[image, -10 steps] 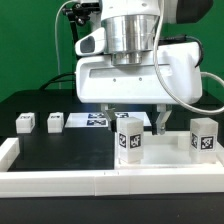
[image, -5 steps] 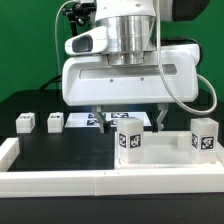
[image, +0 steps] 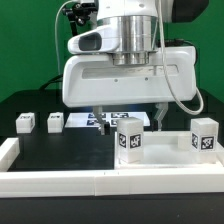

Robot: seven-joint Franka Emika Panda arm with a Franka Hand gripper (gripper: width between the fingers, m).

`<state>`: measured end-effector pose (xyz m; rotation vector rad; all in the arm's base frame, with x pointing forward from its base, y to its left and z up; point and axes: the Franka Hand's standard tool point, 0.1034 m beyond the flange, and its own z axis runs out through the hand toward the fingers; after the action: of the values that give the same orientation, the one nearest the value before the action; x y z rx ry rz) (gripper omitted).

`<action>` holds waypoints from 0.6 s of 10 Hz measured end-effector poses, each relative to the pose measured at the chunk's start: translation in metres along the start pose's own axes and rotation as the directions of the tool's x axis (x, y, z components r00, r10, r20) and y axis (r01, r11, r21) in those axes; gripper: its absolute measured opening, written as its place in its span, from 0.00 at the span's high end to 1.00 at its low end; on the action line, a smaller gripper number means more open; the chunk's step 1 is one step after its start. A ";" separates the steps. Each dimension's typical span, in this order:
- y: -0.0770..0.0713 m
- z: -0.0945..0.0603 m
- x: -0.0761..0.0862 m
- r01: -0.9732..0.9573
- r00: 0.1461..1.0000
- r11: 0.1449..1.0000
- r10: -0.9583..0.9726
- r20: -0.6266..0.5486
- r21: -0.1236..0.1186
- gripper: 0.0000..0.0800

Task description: Assemble square table

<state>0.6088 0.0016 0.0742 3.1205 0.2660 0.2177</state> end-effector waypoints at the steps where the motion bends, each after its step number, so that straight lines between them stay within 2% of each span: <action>1: 0.000 0.000 0.000 0.044 0.999 0.999 -0.044 0.002 -0.005 0.19; 2: 0.001 0.000 0.000 0.036 0.999 0.999 -0.036 0.001 -0.004 0.19; 3: 0.001 0.000 0.000 0.036 0.999 0.999 -0.036 0.002 -0.004 0.30; 4: 0.001 0.000 0.000 0.036 0.999 0.999 -0.036 0.002 -0.004 0.51; 5: 0.001 0.000 0.000 0.036 0.999 0.999 -0.036 0.002 -0.004 0.51; 6: 0.001 0.000 0.000 0.034 0.999 0.999 -0.034 0.002 -0.004 0.64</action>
Offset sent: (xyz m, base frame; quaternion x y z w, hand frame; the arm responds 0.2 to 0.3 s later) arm 0.0000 0.0000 0.0000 0.0000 0.0000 0.0000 1.0000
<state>0.6088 0.0010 0.0740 3.1092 0.3172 0.2151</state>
